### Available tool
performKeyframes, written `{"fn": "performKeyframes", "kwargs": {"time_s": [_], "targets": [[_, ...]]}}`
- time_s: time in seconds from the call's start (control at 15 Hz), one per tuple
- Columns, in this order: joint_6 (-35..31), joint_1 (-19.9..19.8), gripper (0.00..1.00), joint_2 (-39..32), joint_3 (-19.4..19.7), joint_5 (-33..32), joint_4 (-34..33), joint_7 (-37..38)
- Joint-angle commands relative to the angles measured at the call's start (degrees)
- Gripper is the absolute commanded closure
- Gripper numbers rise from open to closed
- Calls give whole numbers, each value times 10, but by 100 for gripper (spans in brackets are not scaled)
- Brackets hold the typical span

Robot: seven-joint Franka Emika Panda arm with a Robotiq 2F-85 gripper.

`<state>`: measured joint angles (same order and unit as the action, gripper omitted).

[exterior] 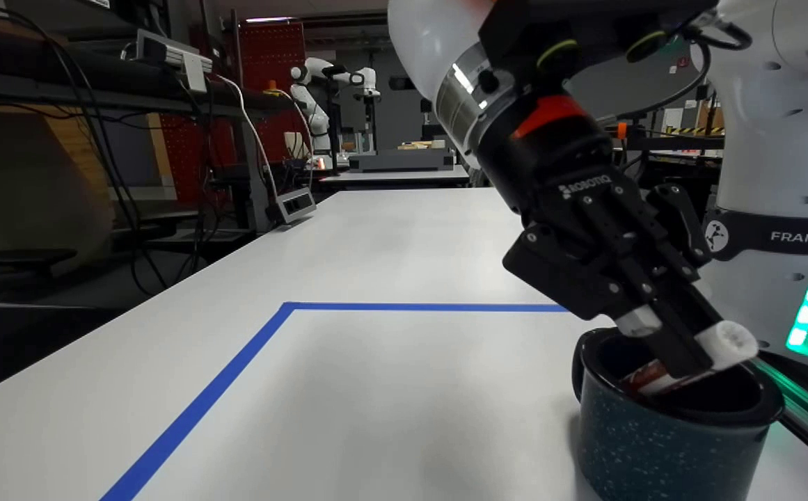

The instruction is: Take the marker out of the mug.

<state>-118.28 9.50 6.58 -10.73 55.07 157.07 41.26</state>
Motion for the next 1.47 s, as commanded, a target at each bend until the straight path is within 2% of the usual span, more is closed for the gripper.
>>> {"fn": "performKeyframes", "kwargs": {"time_s": [0.0,0.4,0.67,1.07,1.4], "targets": [[43,-10,95,73,13,25,13,7],[114,-44,95,155,47,72,12,18],[83,-88,95,174,54,62,10,60],[49,-134,95,121,58,25,3,82],[0,-127,95,70,51,6,7,95]]}}
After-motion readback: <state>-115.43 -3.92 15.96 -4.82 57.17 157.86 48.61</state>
